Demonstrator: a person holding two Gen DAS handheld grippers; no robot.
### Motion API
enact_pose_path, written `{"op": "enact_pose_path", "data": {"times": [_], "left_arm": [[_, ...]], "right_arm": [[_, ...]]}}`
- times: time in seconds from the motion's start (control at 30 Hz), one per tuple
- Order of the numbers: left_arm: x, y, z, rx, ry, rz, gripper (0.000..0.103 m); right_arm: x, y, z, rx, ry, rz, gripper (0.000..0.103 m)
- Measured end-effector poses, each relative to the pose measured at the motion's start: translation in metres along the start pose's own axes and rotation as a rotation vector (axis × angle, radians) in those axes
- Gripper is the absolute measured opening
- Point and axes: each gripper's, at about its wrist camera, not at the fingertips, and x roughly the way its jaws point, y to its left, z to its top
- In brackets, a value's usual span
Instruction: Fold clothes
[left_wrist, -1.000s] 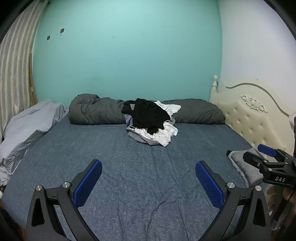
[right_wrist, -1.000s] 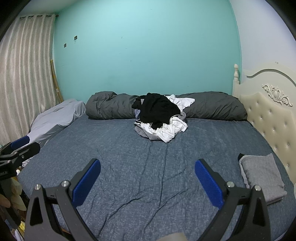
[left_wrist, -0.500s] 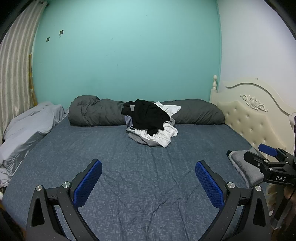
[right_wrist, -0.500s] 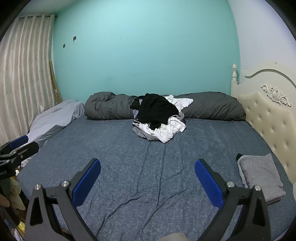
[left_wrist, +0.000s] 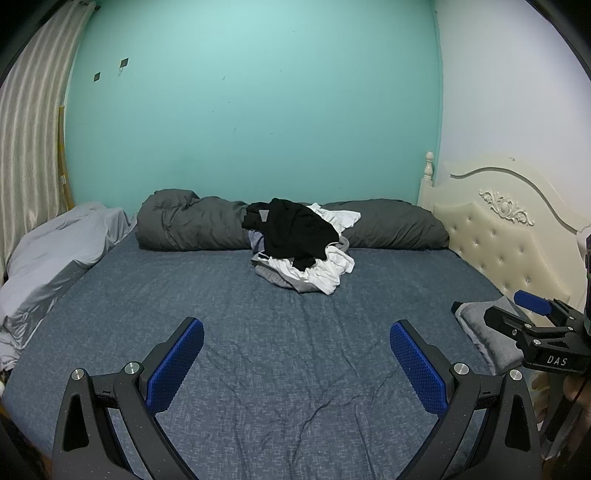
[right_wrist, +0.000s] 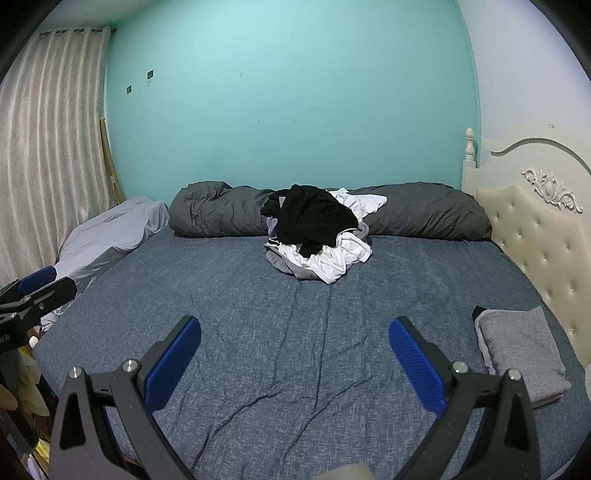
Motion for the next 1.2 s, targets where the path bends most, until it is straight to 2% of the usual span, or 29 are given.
{"op": "enact_pose_path", "data": {"times": [0.27, 0.53, 0.7, 0.83, 1.2], "left_arm": [[0.012, 0.003, -0.002, -0.005, 0.004, 0.006, 0.103], [0.058, 0.011, -0.012, -0.018, 0.042, 0.02, 0.103], [0.107, 0.022, -0.017, -0.044, 0.091, 0.022, 0.103], [0.149, 0.028, -0.016, -0.049, 0.101, 0.034, 0.103], [0.291, 0.053, -0.011, -0.097, 0.108, 0.02, 0.103]], "right_arm": [[0.018, -0.013, -0.009, 0.023, 0.037, -0.003, 0.102], [0.059, -0.034, -0.028, 0.072, 0.095, 0.005, 0.102], [0.094, -0.046, -0.037, 0.07, 0.128, 0.034, 0.102], [0.131, -0.052, -0.041, 0.058, 0.142, 0.053, 0.102], [0.281, -0.064, -0.032, 0.02, 0.189, 0.111, 0.102]]}}
